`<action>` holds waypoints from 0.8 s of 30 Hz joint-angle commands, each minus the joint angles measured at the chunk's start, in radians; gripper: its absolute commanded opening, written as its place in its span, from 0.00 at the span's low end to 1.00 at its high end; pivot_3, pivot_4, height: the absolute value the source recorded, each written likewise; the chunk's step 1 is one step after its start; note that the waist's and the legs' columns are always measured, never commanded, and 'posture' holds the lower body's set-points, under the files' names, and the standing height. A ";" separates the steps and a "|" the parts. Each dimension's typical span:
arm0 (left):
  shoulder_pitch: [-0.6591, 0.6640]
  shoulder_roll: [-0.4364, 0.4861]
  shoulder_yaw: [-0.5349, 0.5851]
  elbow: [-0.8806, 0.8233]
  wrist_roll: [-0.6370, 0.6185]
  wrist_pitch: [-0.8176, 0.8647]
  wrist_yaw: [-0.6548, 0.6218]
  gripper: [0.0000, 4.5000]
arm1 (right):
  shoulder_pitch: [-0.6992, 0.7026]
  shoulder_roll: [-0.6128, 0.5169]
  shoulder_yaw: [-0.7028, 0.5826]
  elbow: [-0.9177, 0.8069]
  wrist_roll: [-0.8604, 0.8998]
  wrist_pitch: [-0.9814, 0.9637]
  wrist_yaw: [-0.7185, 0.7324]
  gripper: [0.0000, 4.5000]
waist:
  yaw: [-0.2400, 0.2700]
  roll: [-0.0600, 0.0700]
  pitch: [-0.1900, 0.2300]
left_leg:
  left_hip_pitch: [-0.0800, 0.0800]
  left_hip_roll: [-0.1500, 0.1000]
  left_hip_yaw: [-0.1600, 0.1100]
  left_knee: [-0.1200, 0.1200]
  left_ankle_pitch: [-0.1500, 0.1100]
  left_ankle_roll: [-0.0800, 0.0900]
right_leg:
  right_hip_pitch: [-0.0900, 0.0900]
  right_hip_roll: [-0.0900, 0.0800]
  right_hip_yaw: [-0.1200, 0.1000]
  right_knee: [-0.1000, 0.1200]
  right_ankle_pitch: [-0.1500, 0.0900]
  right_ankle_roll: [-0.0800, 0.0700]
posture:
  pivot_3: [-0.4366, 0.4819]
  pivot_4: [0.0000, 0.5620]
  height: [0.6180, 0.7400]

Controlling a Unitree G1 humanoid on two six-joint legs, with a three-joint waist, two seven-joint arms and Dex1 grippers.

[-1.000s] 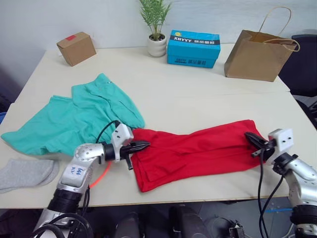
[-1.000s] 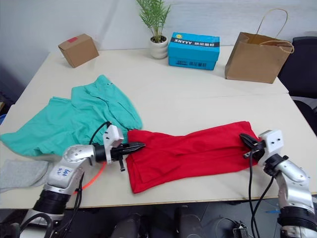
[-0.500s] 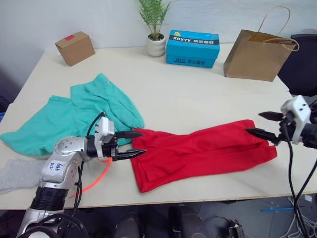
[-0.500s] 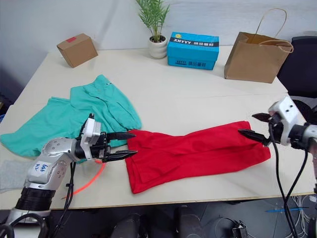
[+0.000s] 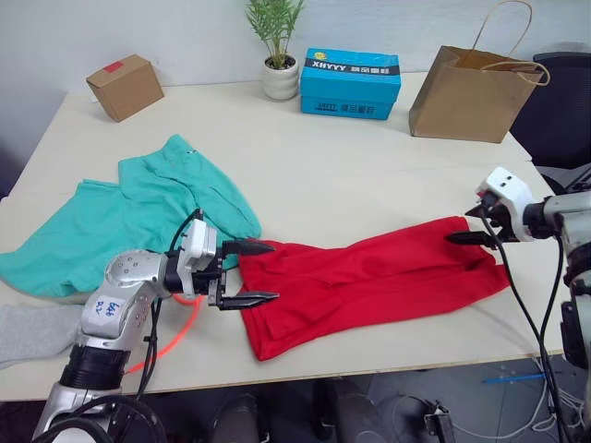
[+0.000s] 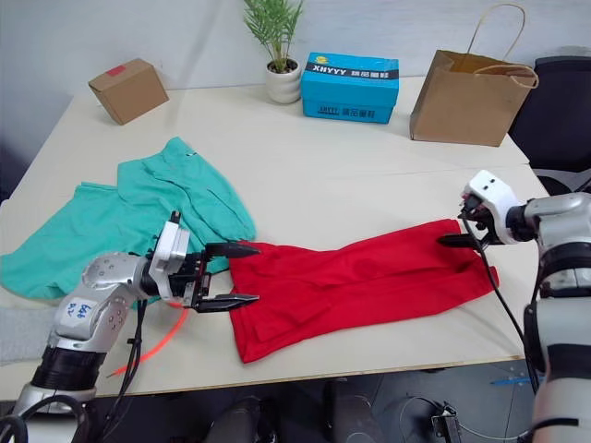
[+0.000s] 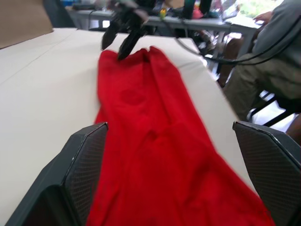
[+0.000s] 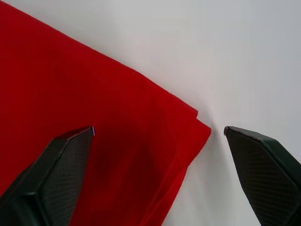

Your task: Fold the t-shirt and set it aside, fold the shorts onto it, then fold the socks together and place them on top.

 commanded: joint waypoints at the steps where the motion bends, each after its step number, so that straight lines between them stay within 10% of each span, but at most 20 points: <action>1: 0.017 0.000 0.049 -0.059 -0.043 0.002 0.026 0.99 | -0.050 -0.002 0.010 0.046 -0.048 -0.008 0.016 1.00 | -0.003 0.000 0.000 | 0.000 0.000 0.000 0.000 0.000 0.000 | 0.000 0.000 0.000 0.000 0.000 0.000 | 0.48 0.27 1.00; 15: 0.069 0.012 0.068 -0.147 -0.046 0.040 0.111 1.00 | -0.105 0.031 0.020 0.084 -0.136 -0.063 0.015 0.01 | -0.011 0.000 0.000 | 0.000 0.000 -0.001 0.000 0.000 0.000 | 0.001 0.000 0.000 0.000 0.000 0.000 | 0.48 0.27 1.00; 24: 0.051 -0.019 0.070 -0.113 0.005 -0.006 0.197 1.00 | -0.141 0.117 -0.004 0.099 -0.157 -0.247 -0.313 0.01 | -0.016 0.000 0.000 | 0.000 0.000 -0.001 0.000 0.001 -0.001 | 0.000 0.000 0.000 0.001 0.000 0.000 | 0.48 0.27 1.00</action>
